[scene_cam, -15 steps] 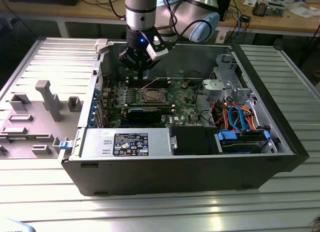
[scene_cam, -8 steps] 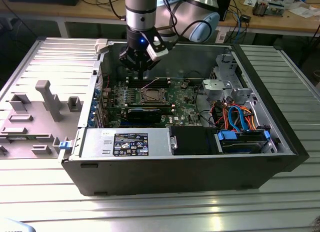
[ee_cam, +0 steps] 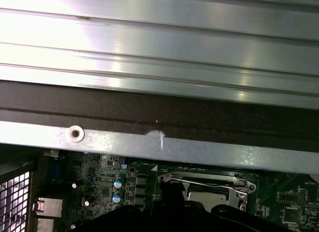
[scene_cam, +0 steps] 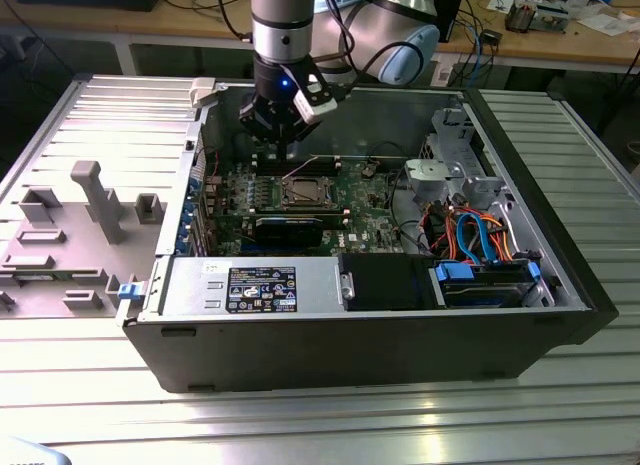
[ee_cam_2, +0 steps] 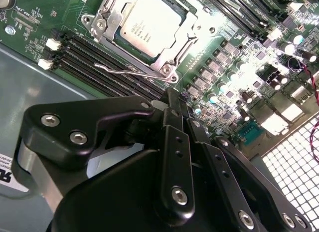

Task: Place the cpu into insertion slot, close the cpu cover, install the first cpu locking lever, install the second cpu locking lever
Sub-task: 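Install the first cpu locking lever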

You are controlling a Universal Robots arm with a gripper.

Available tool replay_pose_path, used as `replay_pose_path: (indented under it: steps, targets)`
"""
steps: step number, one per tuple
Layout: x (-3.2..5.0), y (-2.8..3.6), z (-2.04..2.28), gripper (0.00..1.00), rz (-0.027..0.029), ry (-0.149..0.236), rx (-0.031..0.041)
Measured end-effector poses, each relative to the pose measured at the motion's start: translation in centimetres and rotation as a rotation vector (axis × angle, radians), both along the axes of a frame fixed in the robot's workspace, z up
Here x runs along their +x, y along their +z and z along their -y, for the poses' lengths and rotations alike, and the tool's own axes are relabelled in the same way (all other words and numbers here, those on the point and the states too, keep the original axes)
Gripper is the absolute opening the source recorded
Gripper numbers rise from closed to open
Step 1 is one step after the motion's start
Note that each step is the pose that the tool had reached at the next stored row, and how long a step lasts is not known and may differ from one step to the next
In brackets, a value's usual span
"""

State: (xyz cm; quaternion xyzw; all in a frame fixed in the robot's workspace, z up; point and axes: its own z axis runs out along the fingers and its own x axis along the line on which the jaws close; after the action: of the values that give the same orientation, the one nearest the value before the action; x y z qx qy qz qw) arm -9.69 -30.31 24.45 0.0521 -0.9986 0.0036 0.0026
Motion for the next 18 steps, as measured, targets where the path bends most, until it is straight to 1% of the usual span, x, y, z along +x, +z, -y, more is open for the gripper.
replay_pose_path:
  steps: [15,18]
  targets:
    - [0.23,-0.31,-0.11,0.11,0.0001,0.000,0.0001]
    - [0.42,-0.38,-0.19,0.11,-0.0001,0.000,-0.0005]
